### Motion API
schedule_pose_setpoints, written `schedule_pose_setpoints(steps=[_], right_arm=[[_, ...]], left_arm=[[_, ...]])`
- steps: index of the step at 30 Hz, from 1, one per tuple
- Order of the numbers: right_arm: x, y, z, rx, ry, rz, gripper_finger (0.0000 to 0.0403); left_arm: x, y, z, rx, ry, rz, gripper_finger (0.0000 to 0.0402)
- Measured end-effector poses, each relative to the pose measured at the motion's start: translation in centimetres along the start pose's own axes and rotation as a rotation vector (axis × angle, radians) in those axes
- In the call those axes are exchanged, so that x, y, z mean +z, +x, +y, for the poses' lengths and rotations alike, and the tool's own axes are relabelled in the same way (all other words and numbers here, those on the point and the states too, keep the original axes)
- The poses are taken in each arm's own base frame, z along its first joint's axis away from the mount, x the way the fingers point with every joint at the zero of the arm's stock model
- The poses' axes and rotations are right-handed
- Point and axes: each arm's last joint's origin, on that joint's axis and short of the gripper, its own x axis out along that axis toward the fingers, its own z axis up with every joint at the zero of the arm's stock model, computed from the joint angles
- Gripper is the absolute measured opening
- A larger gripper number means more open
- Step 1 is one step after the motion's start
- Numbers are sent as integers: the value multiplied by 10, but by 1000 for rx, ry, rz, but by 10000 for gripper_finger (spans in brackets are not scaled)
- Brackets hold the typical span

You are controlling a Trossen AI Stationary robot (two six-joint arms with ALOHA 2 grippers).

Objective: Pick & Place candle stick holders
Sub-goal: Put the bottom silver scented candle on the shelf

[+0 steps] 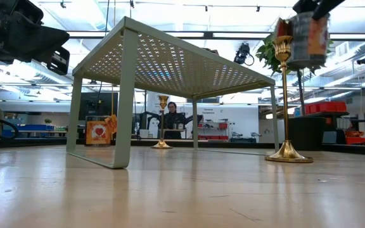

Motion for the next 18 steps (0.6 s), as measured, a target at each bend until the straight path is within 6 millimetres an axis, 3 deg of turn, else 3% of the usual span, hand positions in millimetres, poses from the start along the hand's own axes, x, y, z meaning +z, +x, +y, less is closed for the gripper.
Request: schedule_pose_setpoints(steps=[18], right_arm=[[36, 7, -10, 2, -45, -23, 365]], left_arm=[[0, 0, 0, 0, 0, 0, 25]])
